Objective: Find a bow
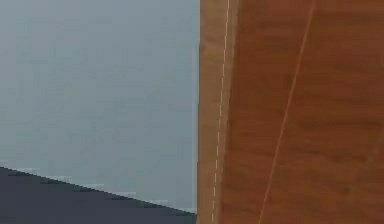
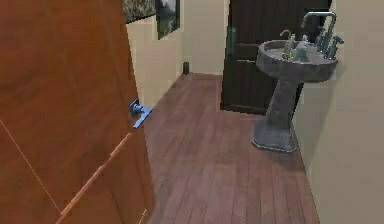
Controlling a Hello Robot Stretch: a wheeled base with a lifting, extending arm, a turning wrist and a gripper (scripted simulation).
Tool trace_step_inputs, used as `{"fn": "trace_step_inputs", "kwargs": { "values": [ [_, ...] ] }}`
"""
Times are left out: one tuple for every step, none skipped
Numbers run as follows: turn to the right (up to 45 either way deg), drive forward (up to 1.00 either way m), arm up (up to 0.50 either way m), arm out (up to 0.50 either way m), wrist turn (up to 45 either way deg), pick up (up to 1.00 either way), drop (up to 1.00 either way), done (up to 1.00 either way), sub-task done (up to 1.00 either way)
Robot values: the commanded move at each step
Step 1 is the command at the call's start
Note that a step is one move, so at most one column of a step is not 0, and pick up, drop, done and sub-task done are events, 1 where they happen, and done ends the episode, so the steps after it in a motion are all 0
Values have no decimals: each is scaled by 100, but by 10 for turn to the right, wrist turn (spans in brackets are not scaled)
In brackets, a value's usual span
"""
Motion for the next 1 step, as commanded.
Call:
{"fn": "trace_step_inputs", "kwargs": {
  "values": [
    [450,0,0,0,0,0,0,0,0]
  ]
}}
